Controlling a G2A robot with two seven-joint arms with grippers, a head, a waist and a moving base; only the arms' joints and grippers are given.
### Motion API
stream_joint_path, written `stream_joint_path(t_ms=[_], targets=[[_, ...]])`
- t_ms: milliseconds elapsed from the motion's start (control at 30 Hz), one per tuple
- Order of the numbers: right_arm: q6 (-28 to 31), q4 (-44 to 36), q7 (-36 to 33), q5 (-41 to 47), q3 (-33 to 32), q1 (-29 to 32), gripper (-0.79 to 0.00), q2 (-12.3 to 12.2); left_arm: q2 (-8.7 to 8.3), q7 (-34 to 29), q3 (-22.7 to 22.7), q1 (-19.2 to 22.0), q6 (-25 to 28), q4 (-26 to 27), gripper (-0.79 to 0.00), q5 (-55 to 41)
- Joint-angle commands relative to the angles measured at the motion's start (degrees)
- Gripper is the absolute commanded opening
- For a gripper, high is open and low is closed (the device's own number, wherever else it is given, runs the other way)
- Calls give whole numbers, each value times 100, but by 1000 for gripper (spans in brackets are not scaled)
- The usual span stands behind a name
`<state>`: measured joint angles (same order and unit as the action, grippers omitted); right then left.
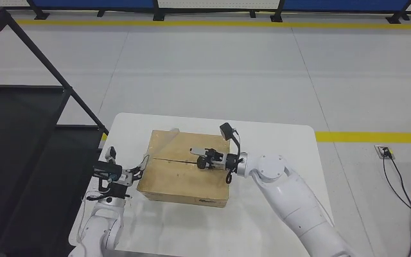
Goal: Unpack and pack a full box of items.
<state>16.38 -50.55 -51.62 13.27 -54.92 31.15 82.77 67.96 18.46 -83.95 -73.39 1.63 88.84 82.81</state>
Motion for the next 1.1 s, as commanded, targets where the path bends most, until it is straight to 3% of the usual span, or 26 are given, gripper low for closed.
stream_joint_path(t_ms=[0, 667, 1067], targets=[[33, -15, -2, 2, -30, 20, 0, -9, 1, -43, 39, 19, 73, 7, 0, 76], [107, -828, 85, -165, -727, 358, 0, -273, 50, -216, 225, 169, 199, -106, 0, 268], [-1294, -822, -26, -583, -659, -71, 0, -306, 59, -77, 53, -9, 153, 142, 0, 121]])
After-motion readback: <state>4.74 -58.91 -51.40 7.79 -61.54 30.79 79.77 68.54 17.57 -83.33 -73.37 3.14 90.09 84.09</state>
